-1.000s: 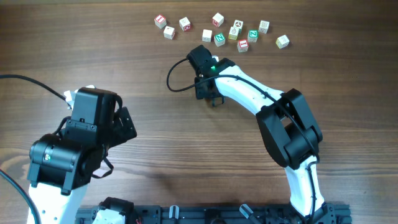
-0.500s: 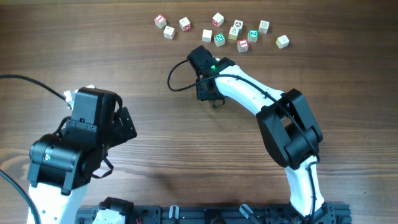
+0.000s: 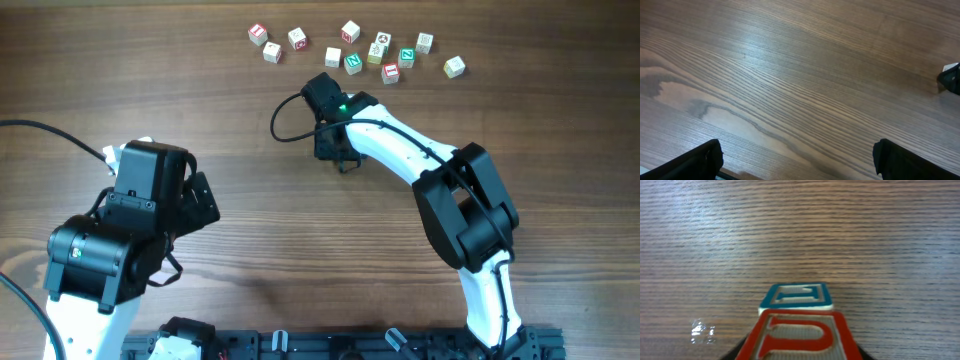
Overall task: Form a tower
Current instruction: 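Lower the held block onto the leaf block and open the right gripper, then lift the right gripper and move it toward the upper-right blocks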
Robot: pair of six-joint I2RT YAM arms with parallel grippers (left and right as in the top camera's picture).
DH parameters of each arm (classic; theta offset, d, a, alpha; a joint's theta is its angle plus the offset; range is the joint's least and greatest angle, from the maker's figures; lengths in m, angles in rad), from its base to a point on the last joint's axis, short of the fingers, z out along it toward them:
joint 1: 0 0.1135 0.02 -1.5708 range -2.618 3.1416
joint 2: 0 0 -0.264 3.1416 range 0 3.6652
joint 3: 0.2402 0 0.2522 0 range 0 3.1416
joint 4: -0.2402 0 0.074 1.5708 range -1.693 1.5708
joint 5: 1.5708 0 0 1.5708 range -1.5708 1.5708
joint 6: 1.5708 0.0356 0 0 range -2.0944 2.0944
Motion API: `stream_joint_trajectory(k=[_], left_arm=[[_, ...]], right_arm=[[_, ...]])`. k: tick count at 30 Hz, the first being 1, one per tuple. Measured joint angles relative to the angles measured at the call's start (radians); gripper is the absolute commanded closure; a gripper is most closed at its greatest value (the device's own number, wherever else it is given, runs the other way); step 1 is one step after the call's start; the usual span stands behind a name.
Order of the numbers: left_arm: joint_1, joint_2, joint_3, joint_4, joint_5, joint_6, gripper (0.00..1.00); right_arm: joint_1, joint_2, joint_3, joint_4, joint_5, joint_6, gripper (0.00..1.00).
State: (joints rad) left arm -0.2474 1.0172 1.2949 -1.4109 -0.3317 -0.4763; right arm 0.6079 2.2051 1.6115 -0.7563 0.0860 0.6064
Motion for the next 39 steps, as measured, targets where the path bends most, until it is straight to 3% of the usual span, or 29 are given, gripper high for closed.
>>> stream_joint_trajectory(k=[4, 6, 13, 19, 23, 29, 39], left_arm=[[0.000, 0.000, 0.000, 0.000, 0.000, 0.000, 0.00], [0.000, 0.000, 0.000, 0.000, 0.000, 0.000, 0.00], [0.000, 0.000, 0.000, 0.000, 0.000, 0.000, 0.00], [0.000, 0.000, 0.000, 0.000, 0.000, 0.000, 0.00], [0.000, 0.000, 0.000, 0.000, 0.000, 0.000, 0.00], [0.000, 0.000, 0.000, 0.000, 0.000, 0.000, 0.00], [0.000, 0.000, 0.000, 0.000, 0.000, 0.000, 0.00]], right_arm=[[0.003, 0.000, 0.002, 0.002, -0.006, -0.005, 0.26], [0.005, 0.000, 0.003, 0.002, -0.007, -0.008, 0.00], [0.005, 0.002, 0.098, -0.130, -0.019, -0.062, 0.00], [0.005, 0.002, 0.153, -0.111, -0.018, -0.114, 0.02], [0.005, 0.002, 0.153, -0.111, 0.001, -0.127, 0.22], [0.005, 0.002, 0.153, -0.111, 0.005, -0.134, 0.35], [0.005, 0.002, 0.153, -0.092, 0.009, -0.152, 0.27]])
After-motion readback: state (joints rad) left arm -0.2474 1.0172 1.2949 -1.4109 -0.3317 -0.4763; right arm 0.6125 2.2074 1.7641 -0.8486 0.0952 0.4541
